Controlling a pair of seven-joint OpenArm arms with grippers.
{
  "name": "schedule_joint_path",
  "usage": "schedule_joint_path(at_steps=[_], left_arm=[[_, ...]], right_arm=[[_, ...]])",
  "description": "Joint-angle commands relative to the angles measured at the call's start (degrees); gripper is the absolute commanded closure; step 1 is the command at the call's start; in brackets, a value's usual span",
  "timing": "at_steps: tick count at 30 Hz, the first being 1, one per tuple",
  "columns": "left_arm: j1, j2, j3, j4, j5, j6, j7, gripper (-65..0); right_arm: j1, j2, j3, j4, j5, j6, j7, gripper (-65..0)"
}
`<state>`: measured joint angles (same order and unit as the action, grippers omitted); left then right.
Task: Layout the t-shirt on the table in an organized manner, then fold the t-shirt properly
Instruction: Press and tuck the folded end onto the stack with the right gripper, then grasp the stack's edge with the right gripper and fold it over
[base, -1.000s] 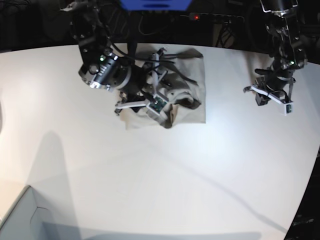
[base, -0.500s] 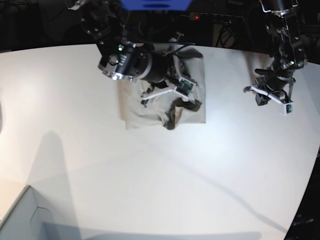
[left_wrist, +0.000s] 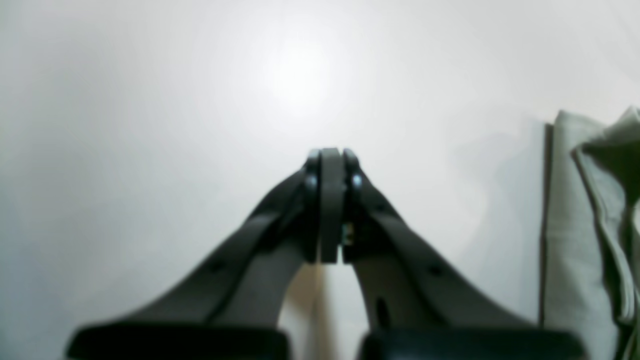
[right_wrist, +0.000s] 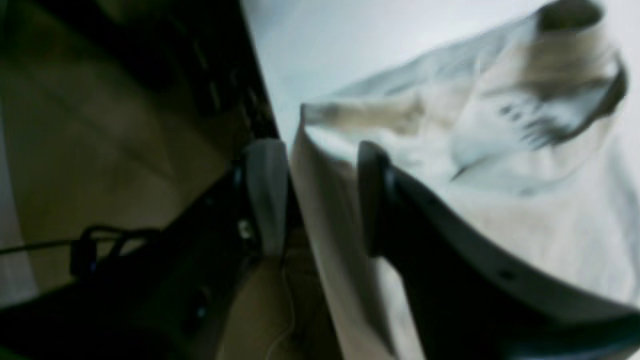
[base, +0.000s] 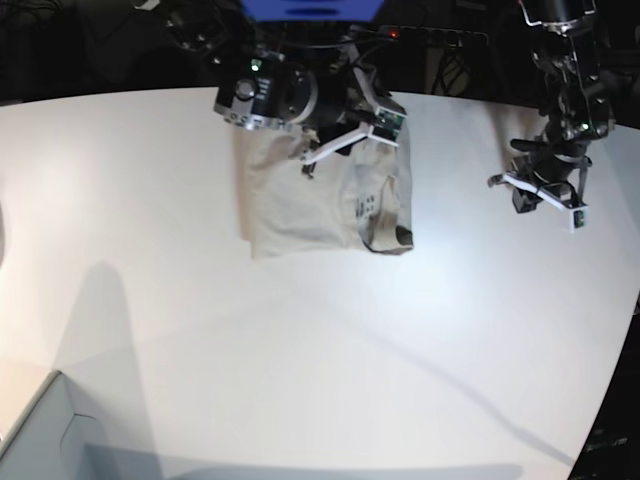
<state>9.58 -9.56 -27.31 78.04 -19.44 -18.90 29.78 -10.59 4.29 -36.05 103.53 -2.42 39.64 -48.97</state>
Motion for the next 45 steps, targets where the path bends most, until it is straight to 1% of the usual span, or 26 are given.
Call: schedule_joint_path(at_steps=[1,3,5,7,9,11,13,14,16,21,24,26,30,32,35,38,39,42,45], left_arm=[[-0.92,-0.77,-0.34,0.86,-0.47,-0.31,-1.34,0.0],[-0.92,-1.03,-0.34,0.86,-0.47,-0.31,-1.34,0.0],[-0.92,-1.21,-0.34,0.86,-0.47,-0.31,-1.34,0.0],[-0.92,-1.21,-0.34,0.86,-0.47,-0.31,-1.34,0.0],[-0.92,-1.29,-0.34,1.04,-0.47,-0.31,-1.34,0.0],[-0.84,-1.38,-0.87,1.21,-0.47,-0.31,-1.34,0.0],[-0.92,-1.21,-3.85,1.3,-0.47,-0.4,-1.25,0.0],[-1.01,-1.21,-5.17,1.3,-0.47,-0.4,-1.25,0.0],[-0.92,-1.29,-7.2,1.3,-0.47,-0.4,-1.25,0.0],[-0.57,-1.38,-11.33,1.39,-0.21,-0.49,-1.25,0.0],[-0.49,-1.38,-12.56,1.39,-0.21,-0.49,-1.25,0.0],[-0.4,-1.38,-12.56,1.39,-0.21,-0.49,-1.25,0.0],[-0.4,-1.38,-12.65,1.39,-0.03,-0.49,-1.25,0.0],[-0.4,-1.38,-12.65,1.39,-0.03,-0.49,-1.25,0.0],[-0.49,-1.38,-12.65,1.3,-0.03,-0.49,-1.25,0.0],[-0.49,-1.38,-12.56,1.21,-0.03,-0.49,-1.25,0.0],[-0.49,-1.38,-12.47,1.04,-0.03,-0.49,-1.25,0.0],[-0.49,-1.21,-12.47,0.86,-0.03,-0.49,-1.25,0.0],[0.48,-1.29,-12.56,0.95,-0.29,-0.49,-1.25,0.0]], right_arm=[[0.52,0.58,0.32,2.54,0.88,0.36,1.37,-24.6],[0.52,1.55,1.46,5.27,0.88,0.36,1.28,-24.6],[0.79,1.64,3.83,6.58,0.88,0.36,1.72,-24.5],[1.49,1.2,7.35,6.67,0.96,0.36,1.81,-22.7],[2.99,-0.29,10.16,6.14,0.96,0.36,1.81,-17.3],[4.3,-2.05,11.39,3.95,0.96,0.36,1.81,-9.4],[6.5,-3.9,11.39,-0.27,0.96,0.36,1.81,-1.0],[7.64,-4.51,11.13,-2.73,0.96,0.36,1.81,0.0],[9.23,-5.66,10.6,-7.39,0.96,0.36,1.98,0.0],[10.9,-8.03,9.9,-16.54,0.96,0.36,6.55,0.0],[10.72,-9.44,9.81,-20.14,0.96,0.36,8.05,0.0],[10.63,-9.97,7.44,-21.55,0.96,0.36,8.75,0.0],[10.63,-10.05,-0.3,-24.45,0.96,0.36,8.75,0.0],[10.63,-10.23,-2.41,-25.77,0.96,0.36,8.84,0.0],[10.63,-10.23,-3.38,-25.86,0.96,0.36,8.84,0.0],[10.63,-9.88,-3.29,-22.87,0.96,0.36,8.84,0.0],[10.63,-9.26,-3.11,-21.28,0.96,0.36,8.75,0.0],[10.63,-8.29,-1.62,-16.89,1.14,0.36,8.31,0.0],[10.02,-8.29,1.2,-13.72,1.14,0.36,8.31,0.0]])
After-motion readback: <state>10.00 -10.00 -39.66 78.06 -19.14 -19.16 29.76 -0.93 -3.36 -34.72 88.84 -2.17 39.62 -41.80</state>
